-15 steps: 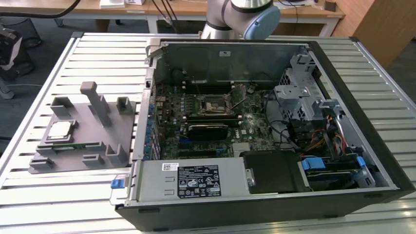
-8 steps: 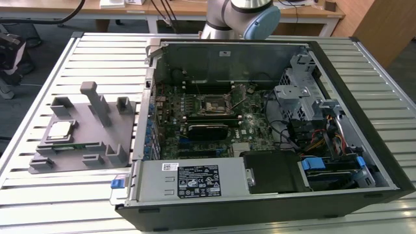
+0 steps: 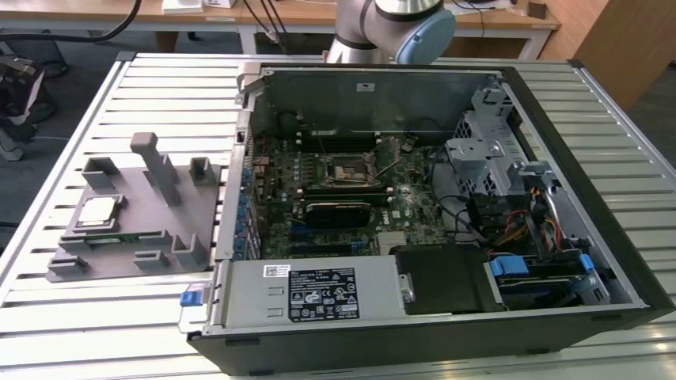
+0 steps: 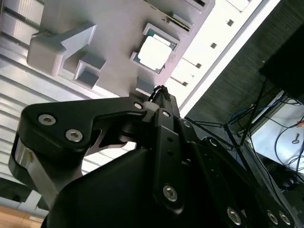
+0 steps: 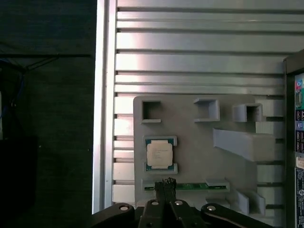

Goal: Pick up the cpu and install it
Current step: 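Pick up the cpu and move it towards the insertion slot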

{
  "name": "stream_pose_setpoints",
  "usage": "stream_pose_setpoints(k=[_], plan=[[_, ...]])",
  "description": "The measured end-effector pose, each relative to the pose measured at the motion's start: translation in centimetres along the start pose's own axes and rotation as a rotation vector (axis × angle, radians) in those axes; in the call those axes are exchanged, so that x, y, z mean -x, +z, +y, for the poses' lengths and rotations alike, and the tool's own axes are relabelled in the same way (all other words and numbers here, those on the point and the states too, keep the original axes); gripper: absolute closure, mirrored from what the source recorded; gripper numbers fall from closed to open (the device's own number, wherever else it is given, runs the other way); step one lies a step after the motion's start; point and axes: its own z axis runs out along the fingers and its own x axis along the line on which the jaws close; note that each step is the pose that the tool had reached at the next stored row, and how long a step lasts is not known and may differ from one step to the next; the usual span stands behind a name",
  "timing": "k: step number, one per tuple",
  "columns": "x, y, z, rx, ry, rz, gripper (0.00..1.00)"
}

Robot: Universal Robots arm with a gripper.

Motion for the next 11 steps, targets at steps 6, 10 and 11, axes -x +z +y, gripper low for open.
stream_pose_setpoints(k=[6,10,11], plan=[[-0.04,0.57,-0.07,-0.0001,-0.007,-0.002,0.71],[-0.14,1.06,-0.17,-0.0001,-0.018,-0.0042,0.53],[-0.15,1.16,-0.17,-0.0002,-0.024,-0.0041,0.47]])
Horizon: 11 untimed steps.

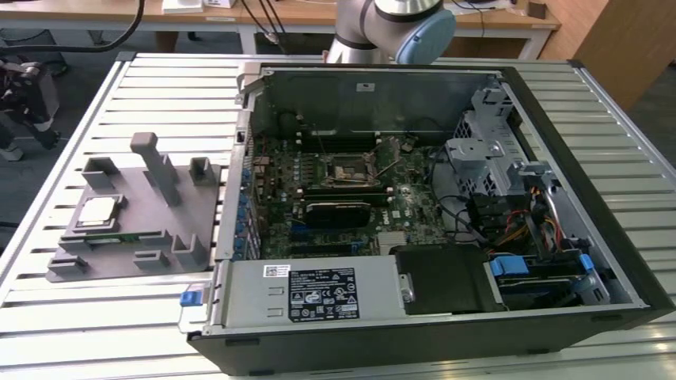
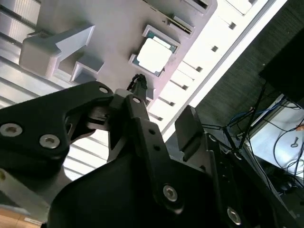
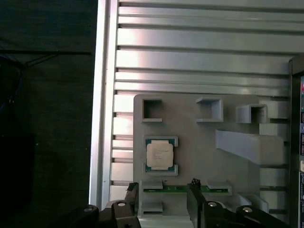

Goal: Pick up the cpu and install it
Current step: 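Pick up the cpu and move it towards the insertion slot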

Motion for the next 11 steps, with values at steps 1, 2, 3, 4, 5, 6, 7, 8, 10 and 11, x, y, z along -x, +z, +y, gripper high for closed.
stream_pose_setpoints(k=[1,2,3,4,5,6,7,8,10,11], plan=[[0.0,0.1,0.0,0.0,-0.007,0.0001,0.47],[-0.01,0.21,0.0,-0.0001,-0.014,0.0004,0.42],[-0.03,0.33,-0.01,0.0,-0.021,0.0003,0.42],[-0.04,0.48,-0.01,0.0,-0.029,0.0,0.35],[-0.06,0.6,-0.02,-0.0001,-0.033,-0.0007,0.35],[-0.07,0.74,-0.02,0.0,-0.036,-0.0017,0.35],[-0.08,0.87,-0.02,0.0014,-0.039,-0.0025,0.35],[-0.09,0.97,-0.02,0.005,-0.039,-0.003,0.35],[-0.08,1.21,-0.03,0.0122,-0.041,-0.0039,0.35],[-0.08,1.34,-0.04,0.0151,-0.041,-0.0041,0.35]])
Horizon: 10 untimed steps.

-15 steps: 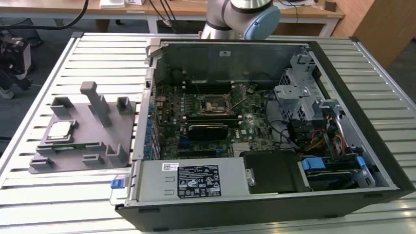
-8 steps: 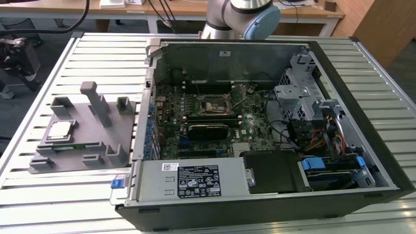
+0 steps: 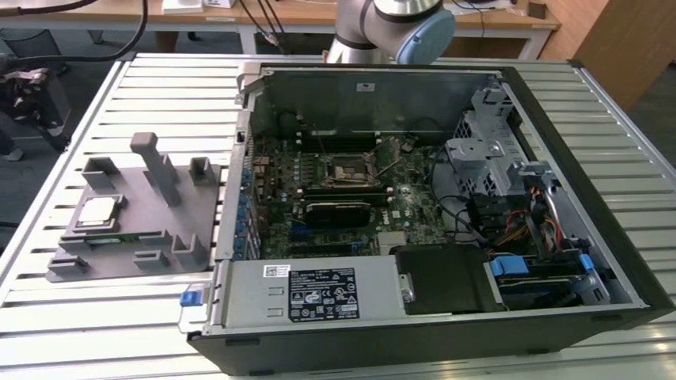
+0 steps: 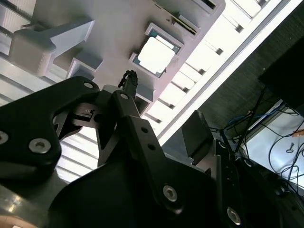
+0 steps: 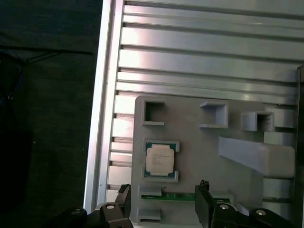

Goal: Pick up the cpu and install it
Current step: 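Pick up the cpu and move it towards the insertion slot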

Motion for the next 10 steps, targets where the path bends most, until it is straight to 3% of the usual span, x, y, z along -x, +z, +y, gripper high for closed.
stream_pose_setpoints(k=[10], plan=[[-0.01,1.52,-0.08,0.0021,-0.006,0.0,0.35]])
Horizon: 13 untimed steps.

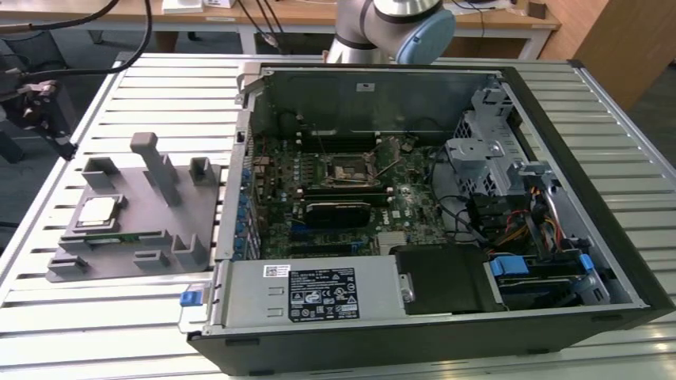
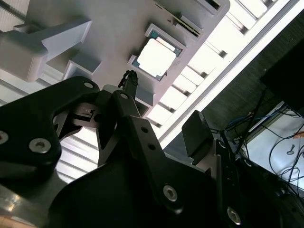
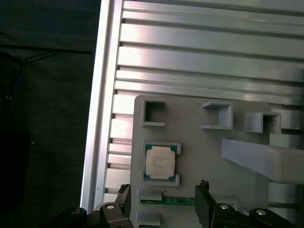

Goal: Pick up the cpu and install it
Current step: 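Pick up the cpu and move it towards the insertion slot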

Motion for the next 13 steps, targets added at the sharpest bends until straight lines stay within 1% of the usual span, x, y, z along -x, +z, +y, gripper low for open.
stream_pose_setpoints(k=[7,13], plan=[[-0.01,1.28,-0.07,0.0001,-0.008,0.0004,0.35],[-0.01,2.18,-0.12,0.0003,-0.041,0.0021,0.35]])
